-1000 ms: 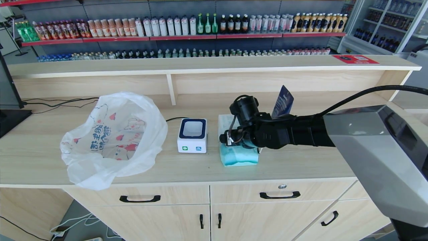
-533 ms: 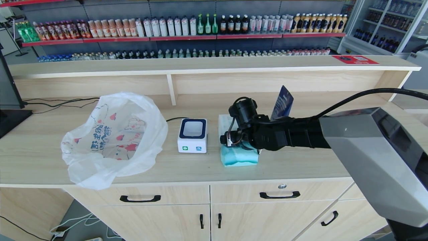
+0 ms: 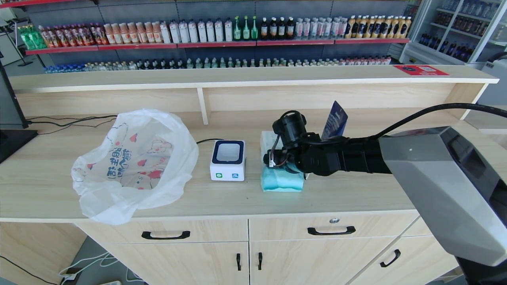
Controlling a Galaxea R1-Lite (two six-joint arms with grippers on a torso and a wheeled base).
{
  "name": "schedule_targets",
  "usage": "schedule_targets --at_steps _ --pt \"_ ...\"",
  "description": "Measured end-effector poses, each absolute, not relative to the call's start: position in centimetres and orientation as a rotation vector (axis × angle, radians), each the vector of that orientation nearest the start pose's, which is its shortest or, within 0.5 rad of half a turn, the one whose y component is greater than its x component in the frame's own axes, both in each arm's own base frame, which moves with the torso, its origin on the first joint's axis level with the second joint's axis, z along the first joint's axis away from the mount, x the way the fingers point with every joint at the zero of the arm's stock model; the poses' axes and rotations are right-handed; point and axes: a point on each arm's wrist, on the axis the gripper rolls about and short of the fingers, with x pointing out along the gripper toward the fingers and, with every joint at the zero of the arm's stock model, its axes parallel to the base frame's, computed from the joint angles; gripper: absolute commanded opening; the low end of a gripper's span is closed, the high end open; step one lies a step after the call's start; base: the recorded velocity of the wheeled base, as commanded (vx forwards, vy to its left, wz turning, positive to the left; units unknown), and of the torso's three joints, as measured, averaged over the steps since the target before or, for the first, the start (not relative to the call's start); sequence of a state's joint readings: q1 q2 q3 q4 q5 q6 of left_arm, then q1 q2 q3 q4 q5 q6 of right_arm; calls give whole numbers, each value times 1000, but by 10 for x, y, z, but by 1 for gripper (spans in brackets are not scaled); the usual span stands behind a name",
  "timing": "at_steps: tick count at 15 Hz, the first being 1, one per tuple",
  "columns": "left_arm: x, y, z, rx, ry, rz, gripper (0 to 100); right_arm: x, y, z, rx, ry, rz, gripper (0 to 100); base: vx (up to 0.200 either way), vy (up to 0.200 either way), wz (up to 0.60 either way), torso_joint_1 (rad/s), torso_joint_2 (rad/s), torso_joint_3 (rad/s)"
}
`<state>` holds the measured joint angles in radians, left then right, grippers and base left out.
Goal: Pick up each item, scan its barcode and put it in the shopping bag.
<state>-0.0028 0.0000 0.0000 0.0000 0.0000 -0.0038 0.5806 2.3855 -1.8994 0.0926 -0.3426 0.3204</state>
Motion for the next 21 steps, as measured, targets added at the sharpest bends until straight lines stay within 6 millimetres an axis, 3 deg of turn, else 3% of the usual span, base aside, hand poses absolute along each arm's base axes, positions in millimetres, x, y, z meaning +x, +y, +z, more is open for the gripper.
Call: schedule_targets --at_steps 5,11,17,21 --pt "-23 0 75 -4 0 -3 0 410 261 160 79 501 162 0 0 0 0 0 0 0" --pt "-23 0 75 -4 0 -3 0 391 256 208 117 412 175 0 0 0 0 0 0 0" --pt "-23 0 75 -10 0 -3 0 344 263 274 202 204 149 0 0 0 0 0 0 0" --pt "-23 0 75 -9 0 -3 0 304 261 282 220 163 173 0 0 0 0 0 0 0"
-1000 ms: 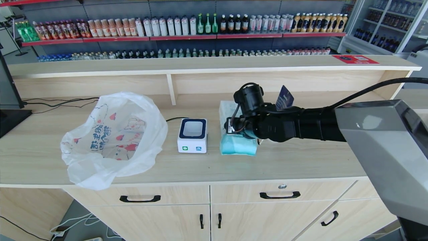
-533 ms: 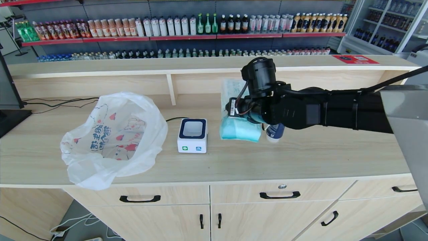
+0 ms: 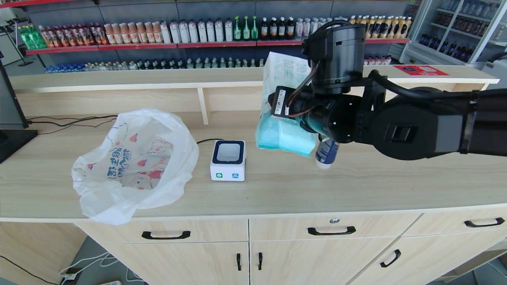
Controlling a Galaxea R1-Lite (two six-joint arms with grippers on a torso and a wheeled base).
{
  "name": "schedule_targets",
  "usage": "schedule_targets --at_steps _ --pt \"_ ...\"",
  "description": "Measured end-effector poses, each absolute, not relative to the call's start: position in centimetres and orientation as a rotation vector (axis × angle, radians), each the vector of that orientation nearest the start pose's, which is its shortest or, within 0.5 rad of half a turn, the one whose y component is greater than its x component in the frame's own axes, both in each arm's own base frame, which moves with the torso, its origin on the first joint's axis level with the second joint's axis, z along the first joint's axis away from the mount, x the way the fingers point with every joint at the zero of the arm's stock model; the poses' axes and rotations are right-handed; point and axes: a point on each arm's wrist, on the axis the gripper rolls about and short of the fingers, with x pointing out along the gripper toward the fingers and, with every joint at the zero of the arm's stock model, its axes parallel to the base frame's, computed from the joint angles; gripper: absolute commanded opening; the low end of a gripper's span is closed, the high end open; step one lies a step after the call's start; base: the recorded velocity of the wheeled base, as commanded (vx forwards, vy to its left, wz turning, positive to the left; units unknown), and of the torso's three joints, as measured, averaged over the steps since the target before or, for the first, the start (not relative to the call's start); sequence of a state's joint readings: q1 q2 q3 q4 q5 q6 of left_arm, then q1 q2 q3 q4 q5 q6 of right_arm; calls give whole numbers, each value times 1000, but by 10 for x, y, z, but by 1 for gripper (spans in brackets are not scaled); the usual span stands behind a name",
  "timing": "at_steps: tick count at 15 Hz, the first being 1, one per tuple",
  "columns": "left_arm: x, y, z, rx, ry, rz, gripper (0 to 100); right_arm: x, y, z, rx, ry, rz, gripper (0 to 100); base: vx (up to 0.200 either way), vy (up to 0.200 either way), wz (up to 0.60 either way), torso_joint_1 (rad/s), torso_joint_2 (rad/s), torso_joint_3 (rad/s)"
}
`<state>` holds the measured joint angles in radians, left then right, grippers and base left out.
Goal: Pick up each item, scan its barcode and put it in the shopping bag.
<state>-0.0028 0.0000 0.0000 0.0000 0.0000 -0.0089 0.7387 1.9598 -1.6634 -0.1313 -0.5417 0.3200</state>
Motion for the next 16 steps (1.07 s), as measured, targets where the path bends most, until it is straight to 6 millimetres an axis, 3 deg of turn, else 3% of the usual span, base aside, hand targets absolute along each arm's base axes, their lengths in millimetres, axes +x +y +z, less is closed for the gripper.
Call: schedule_targets --at_steps 6,9,12,16 --pt "-23 0 75 -11 0 -3 0 240 240 263 323 -46 262 0 0 0 0 0 0 0" --pt "-23 0 75 -11 0 -3 0 211 232 274 468 -202 339 0 0 0 0 0 0 0" --pt "-23 0 75 -8 0 -4 0 183 227 248 447 -149 453 0 0 0 0 0 0 0" --pt "-23 0 75 -8 0 -3 0 159 217 237 434 -116 524 0 0 0 0 0 0 0"
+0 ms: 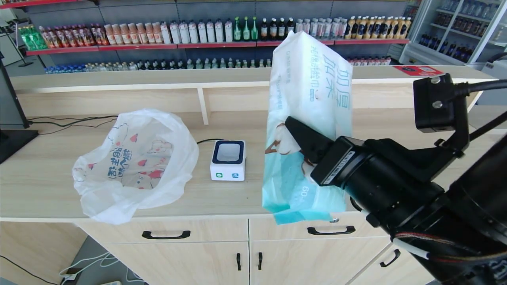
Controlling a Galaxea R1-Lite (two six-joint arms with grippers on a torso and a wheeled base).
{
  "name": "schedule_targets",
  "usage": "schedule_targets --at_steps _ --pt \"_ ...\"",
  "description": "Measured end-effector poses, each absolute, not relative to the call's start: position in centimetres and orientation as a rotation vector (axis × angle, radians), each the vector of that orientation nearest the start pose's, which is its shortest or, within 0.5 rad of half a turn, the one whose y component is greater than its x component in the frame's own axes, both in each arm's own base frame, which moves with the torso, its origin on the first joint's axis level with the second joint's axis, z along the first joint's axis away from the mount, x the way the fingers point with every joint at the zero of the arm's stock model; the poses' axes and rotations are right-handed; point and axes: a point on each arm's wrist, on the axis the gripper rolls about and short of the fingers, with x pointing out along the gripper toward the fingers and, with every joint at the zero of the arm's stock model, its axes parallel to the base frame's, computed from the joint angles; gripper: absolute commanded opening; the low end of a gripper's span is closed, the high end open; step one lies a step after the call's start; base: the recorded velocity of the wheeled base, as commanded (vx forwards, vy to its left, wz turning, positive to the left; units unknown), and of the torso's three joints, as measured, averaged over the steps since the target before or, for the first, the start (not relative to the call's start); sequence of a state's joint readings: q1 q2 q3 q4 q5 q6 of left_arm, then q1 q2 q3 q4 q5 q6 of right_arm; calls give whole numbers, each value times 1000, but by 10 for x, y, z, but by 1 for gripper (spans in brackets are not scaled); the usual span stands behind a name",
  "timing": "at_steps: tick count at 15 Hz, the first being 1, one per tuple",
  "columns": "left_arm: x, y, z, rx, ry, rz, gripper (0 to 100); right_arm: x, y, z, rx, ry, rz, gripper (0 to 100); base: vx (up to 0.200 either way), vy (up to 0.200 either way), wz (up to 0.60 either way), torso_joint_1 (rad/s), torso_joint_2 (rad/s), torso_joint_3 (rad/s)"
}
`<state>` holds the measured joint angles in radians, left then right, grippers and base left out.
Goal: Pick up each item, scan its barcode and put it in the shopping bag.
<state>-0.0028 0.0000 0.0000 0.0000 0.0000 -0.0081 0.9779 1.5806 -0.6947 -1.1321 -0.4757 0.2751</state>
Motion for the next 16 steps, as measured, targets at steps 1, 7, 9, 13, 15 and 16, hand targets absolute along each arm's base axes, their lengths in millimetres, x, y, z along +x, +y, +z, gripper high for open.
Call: schedule_targets --at_steps 1,7,9,13,15,16 --pt "-23 0 75 -8 0 -3 0 156 214 235 431 -110 532 0 0 0 0 0 0 0" --pt "-23 0 75 -7 0 -3 0 142 197 243 620 -77 667 0 0 0 0 0 0 0" --pt "-23 0 75 -7 0 -3 0 139 194 248 728 -78 715 0 0 0 0 0 0 0" --pt "-23 0 75 -6 0 -3 0 140 196 243 864 -59 851 0 0 0 0 0 0 0" --pt "-23 0 75 -6 0 -3 0 140 194 232 954 -72 912 0 0 0 0 0 0 0" --pt "-23 0 75 -6 0 -3 0 139 193 223 981 -43 939 0 0 0 0 0 0 0"
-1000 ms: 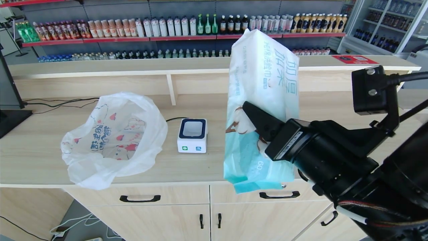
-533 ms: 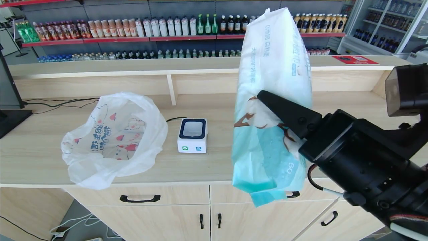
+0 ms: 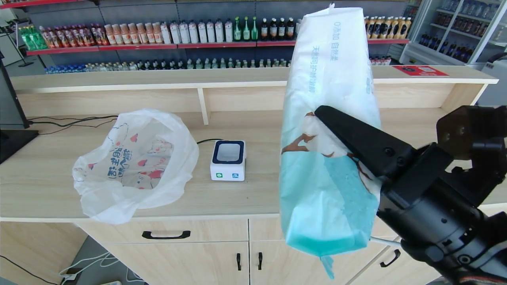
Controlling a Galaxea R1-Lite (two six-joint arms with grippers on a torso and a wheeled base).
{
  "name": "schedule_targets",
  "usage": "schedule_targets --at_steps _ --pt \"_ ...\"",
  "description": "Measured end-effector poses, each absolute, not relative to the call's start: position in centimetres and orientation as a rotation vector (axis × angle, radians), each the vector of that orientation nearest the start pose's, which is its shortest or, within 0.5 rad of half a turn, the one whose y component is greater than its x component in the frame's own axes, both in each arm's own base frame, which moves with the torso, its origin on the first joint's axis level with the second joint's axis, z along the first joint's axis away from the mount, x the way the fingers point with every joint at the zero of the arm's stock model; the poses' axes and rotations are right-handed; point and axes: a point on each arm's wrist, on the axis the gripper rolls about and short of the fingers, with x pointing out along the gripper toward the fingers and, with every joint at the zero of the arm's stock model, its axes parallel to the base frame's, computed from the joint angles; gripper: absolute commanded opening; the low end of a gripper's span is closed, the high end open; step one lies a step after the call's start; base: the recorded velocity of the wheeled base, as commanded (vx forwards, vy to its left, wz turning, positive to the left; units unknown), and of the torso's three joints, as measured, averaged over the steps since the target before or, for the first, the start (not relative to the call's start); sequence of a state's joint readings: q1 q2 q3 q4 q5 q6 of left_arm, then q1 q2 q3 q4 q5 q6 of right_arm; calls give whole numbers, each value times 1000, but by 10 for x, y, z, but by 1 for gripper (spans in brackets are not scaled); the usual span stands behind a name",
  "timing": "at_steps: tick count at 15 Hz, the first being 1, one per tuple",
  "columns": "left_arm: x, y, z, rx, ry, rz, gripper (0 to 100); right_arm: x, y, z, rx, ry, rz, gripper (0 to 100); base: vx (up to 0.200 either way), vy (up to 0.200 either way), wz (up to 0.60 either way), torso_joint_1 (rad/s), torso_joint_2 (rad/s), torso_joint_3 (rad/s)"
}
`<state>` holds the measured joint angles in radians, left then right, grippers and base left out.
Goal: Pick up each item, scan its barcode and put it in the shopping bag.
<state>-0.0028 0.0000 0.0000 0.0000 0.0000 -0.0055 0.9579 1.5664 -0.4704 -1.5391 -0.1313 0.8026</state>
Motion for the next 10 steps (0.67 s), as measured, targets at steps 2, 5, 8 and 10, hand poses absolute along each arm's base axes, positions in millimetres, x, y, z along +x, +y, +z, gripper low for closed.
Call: schedule_targets --at_steps 2,5,8,10 --pt "-23 0 75 -6 0 -3 0 140 191 205 1058 74 948 0 0 0 0 0 0 0" --pt "-23 0 75 -6 0 -3 0 141 191 200 1180 157 947 0 0 0 0 0 0 0" --pt "-23 0 75 -6 0 -4 0 139 189 214 1393 210 984 0 0 0 0 0 0 0" --pt "-23 0 75 -6 0 -3 0 133 183 218 1476 245 996 0 0 0 0 0 0 0"
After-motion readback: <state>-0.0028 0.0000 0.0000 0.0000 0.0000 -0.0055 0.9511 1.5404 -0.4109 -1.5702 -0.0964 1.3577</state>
